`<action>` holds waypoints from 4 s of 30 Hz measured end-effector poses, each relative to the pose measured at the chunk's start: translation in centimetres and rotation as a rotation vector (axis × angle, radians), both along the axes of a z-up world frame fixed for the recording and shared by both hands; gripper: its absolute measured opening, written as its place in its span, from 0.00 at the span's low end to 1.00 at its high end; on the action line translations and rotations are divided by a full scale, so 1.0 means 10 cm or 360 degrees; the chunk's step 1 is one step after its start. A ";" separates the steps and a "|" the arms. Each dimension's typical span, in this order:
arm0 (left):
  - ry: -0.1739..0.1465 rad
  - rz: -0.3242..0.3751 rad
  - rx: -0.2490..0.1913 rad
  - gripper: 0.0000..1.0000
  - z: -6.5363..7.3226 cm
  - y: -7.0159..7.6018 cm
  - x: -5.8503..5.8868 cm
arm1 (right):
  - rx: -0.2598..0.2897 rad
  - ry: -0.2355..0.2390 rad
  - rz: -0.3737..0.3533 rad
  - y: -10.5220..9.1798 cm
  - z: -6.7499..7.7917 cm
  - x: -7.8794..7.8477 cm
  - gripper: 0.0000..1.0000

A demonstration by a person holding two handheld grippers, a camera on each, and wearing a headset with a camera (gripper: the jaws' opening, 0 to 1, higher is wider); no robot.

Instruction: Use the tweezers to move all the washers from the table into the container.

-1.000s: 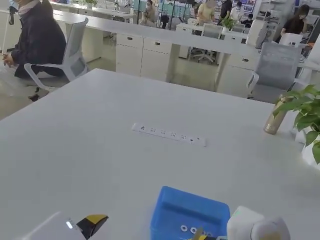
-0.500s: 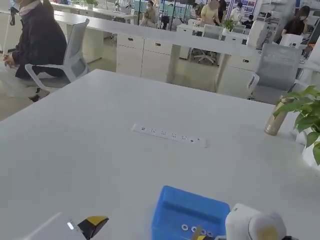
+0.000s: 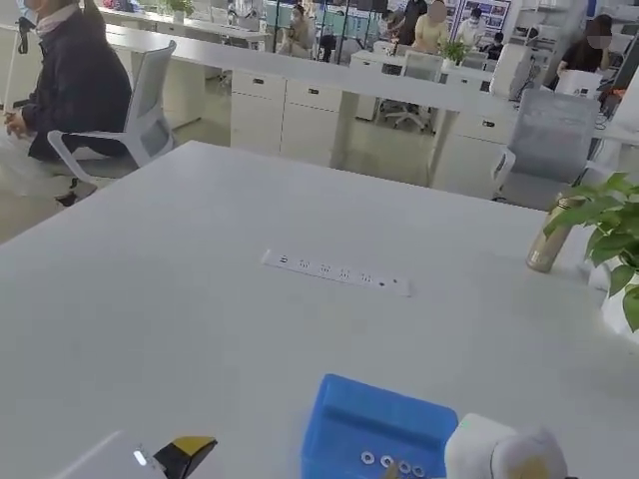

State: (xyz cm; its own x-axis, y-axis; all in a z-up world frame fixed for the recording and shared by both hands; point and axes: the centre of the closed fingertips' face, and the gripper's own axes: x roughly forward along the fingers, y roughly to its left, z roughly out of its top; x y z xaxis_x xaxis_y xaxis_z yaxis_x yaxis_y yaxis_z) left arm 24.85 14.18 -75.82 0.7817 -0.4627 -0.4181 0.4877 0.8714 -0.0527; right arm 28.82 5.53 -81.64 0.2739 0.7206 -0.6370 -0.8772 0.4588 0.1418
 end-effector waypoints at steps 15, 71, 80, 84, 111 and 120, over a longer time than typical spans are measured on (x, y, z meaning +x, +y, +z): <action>-0.0009 0.0016 -0.0008 0.73 0.01 0.02 0.01 | 0.0002 -0.0055 0.0023 -0.04 -0.01 0.01 0.03; -0.0025 0.0045 -0.0058 0.75 0.06 0.04 0.03 | 0.0236 0.0022 -0.0180 0.13 0.41 0.85 0.03; -0.0116 0.0047 -0.0146 0.80 0.21 0.00 0.05 | 0.0181 0.0052 -0.0178 0.13 0.27 0.90 0.03; -0.0140 0.0056 -0.0160 0.82 0.25 0.00 0.05 | 0.0155 0.0064 -0.0176 0.11 0.20 0.91 0.03; -0.0206 0.0072 -0.0178 0.97 0.33 -0.01 0.06 | 0.0047 0.0059 -0.0090 0.21 0.05 0.89 0.03; -0.0198 0.0062 -0.0174 0.98 0.32 -0.02 0.06 | 0.0022 0.0051 -0.0082 0.21 0.03 0.88 0.03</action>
